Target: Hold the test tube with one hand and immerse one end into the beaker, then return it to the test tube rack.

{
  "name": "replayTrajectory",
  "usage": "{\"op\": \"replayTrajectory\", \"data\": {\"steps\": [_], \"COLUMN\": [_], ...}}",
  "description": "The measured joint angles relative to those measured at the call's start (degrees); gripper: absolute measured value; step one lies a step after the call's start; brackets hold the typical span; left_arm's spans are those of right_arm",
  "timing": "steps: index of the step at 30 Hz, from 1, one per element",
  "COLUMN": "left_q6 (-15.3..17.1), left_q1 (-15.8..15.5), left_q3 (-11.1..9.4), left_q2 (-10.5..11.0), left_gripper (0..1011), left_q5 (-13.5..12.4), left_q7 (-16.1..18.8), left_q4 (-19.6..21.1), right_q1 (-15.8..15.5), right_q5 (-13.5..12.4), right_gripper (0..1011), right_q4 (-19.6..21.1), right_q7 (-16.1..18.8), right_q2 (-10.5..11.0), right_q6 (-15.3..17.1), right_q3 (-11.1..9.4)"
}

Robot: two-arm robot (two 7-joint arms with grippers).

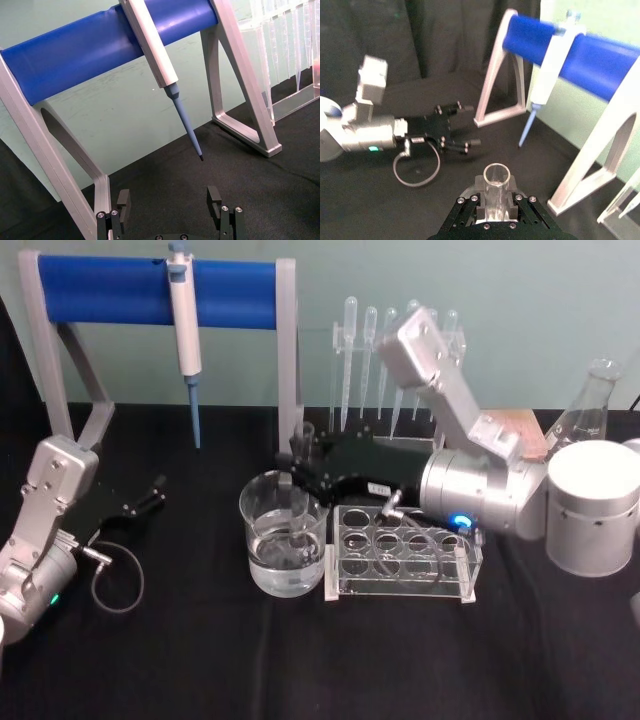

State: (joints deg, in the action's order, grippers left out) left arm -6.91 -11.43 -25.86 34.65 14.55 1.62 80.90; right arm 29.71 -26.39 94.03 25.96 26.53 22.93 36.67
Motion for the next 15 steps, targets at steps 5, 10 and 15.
{"op": "replayTrajectory", "data": {"steps": [5, 10, 15], "left_q6": [0.0, 0.0, 0.0], "left_q1": [0.0, 0.0, 0.0], "left_q3": [0.0, 0.0, 0.0], "left_q2": [0.0, 0.0, 0.0], "left_gripper": [1000, 1000, 1000], "left_q5": [0.0, 0.0, 0.0], "left_q7": [0.0, 0.0, 0.0], "left_q4": [0.0, 0.0, 0.0], "right_q1": [1.5, 2.7, 2.9], "right_q5": [-1.4, -3.7, -5.0], "right_gripper": [241, 241, 241], "right_q4": [3.2, 6.6, 10.3], "right_q7": [0.8, 1.3, 1.1], "right_q2": [0.7, 2.0, 4.1], "right_q6": [2.4, 4.0, 4.4], "right_q3": [-1.6, -3.4, -4.8]}}
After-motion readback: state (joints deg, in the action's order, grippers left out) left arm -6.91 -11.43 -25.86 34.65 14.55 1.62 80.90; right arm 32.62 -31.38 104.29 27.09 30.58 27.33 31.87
